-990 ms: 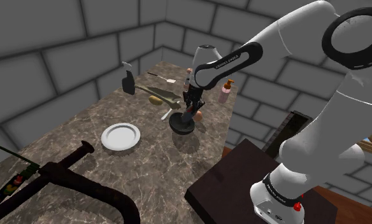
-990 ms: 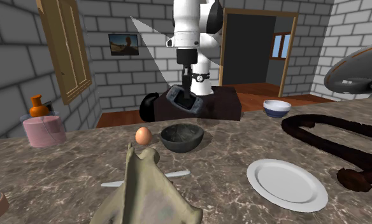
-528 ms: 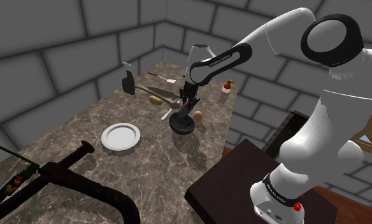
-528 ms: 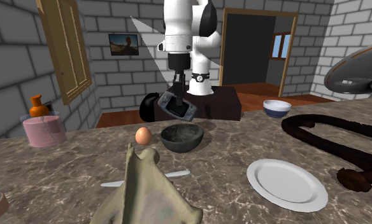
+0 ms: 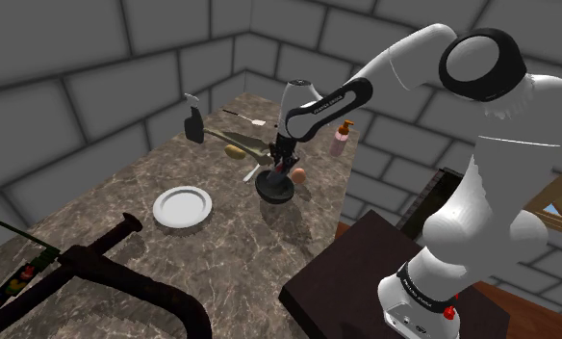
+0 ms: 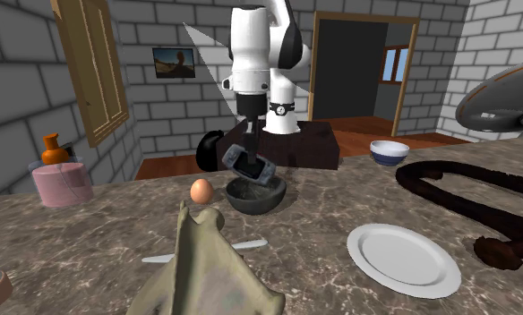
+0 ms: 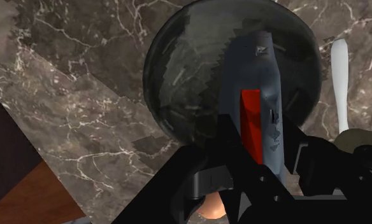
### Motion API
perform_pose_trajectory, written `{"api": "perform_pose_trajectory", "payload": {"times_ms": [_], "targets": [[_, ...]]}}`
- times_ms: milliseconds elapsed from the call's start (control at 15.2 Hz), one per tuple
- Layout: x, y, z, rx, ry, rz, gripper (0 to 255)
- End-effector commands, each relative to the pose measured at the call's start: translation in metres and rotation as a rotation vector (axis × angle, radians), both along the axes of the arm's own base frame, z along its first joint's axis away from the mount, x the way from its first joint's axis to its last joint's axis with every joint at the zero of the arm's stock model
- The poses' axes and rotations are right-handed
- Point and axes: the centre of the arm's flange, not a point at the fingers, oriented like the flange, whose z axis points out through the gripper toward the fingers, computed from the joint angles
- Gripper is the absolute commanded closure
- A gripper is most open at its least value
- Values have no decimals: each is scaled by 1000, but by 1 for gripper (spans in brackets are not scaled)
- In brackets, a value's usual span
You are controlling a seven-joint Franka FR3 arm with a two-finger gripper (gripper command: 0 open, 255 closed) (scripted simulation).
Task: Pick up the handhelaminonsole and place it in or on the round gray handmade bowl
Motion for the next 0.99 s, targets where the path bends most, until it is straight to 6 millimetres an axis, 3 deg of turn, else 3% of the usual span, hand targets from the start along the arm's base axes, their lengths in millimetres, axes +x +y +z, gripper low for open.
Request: {"api": "perform_pose_trajectory", "payload": {"times_ms": [0, 198, 660, 726, 924], "targets": [[0, 1, -11, 0, -1, 0, 255], [0, 1, -26, 0, -1, 0, 255], [0, 1, -26, 0, -1, 0, 255], [0, 1, -26, 0, -1, 0, 0], [0, 1, -26, 0, -1, 0, 0]]}}
